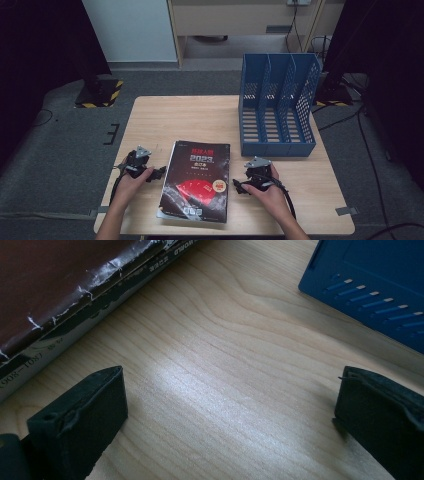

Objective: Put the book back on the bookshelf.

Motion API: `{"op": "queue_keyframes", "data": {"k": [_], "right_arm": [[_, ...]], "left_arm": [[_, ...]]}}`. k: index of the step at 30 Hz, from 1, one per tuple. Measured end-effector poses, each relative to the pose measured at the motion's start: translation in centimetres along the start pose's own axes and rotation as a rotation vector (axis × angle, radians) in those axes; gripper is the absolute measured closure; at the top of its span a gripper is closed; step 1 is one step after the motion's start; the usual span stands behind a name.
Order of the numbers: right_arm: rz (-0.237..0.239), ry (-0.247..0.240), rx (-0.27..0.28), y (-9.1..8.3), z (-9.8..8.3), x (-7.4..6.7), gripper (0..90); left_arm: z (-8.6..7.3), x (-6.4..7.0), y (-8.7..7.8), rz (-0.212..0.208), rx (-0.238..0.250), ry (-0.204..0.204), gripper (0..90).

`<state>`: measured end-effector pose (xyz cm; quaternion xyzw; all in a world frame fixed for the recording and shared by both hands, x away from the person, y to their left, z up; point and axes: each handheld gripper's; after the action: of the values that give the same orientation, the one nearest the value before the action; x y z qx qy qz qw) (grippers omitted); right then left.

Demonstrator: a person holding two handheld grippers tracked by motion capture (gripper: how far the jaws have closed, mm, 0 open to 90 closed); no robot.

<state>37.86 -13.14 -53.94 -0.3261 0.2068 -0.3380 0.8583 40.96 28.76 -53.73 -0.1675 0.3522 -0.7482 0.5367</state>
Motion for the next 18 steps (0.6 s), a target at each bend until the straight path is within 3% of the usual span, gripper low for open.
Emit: {"op": "queue_keyframes", "data": {"k": [13,17,18], "right_arm": [[-0.013,0.017,0.006,-0.13,-0.13,0.08,0.8],[-0.003,0.011,0.003,-0.51,-0.1,0.32,8.9],[0.012,0.019,0.011,-0.74,0.0,0.44,10.7]], "left_arm": [[-0.19,0.6,-0.38,-0.007,0.006,0.007,0.6],[0.2,0.64,-0.58,-0.015,0.007,0.006,7.9],[0.65,0.7,-0.88,-0.019,0.027,-0.002,9.5]]}}
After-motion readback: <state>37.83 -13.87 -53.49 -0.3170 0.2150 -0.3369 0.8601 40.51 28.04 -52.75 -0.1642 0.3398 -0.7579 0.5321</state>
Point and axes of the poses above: each handheld gripper's, and its own axes: y roughly forward along the jaws, z roughly out of its top, x roughly to its right, and after that the axes turned 10 degrees about z, right-handed
